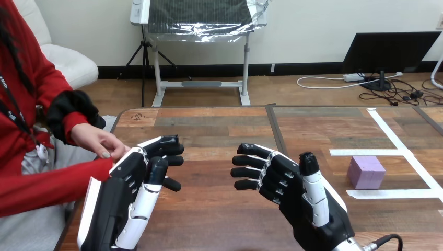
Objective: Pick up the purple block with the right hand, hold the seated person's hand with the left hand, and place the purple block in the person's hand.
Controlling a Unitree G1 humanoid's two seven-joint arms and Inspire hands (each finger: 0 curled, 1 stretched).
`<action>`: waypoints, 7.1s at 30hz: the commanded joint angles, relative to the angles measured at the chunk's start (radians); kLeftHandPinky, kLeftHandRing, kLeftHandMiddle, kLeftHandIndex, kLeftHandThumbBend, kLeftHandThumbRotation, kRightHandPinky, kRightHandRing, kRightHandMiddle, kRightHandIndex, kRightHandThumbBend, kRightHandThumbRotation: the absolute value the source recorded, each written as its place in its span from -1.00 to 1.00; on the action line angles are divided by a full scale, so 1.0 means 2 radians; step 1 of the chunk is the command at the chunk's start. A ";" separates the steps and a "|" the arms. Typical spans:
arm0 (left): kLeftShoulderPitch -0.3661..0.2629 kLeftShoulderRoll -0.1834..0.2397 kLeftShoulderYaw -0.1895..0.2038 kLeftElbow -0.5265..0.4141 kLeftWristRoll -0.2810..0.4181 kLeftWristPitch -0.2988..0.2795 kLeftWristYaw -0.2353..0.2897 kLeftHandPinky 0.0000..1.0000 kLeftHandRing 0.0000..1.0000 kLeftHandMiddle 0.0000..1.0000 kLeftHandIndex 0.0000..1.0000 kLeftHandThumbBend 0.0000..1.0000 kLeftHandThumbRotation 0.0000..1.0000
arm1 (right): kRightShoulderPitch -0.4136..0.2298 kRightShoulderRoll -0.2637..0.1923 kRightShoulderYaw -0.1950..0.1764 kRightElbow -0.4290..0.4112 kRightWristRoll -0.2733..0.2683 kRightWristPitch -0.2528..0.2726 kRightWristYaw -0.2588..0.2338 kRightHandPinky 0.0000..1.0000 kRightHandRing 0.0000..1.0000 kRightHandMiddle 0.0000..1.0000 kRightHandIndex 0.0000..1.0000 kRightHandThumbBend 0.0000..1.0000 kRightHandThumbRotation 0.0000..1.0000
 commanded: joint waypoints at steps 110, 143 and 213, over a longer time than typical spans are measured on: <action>-0.017 -0.014 0.035 0.014 -0.015 -0.027 -0.006 0.24 0.44 0.46 0.43 -0.18 0.56 | -0.417 -0.171 0.001 0.546 -0.392 -0.297 -0.334 0.39 0.58 0.64 0.67 0.85 0.84; -0.012 -0.016 0.041 0.011 -0.019 -0.030 -0.013 0.22 0.43 0.43 0.40 -0.14 0.53 | -0.472 -0.197 0.058 0.614 -0.429 -0.170 -0.335 0.55 0.64 0.71 0.75 0.79 0.77; -0.009 -0.014 0.054 0.006 -0.020 -0.021 -0.020 0.14 0.43 0.41 0.28 -0.11 0.39 | -0.466 -0.207 0.070 0.639 -0.425 -0.028 -0.275 0.52 0.75 0.80 0.79 0.80 -0.10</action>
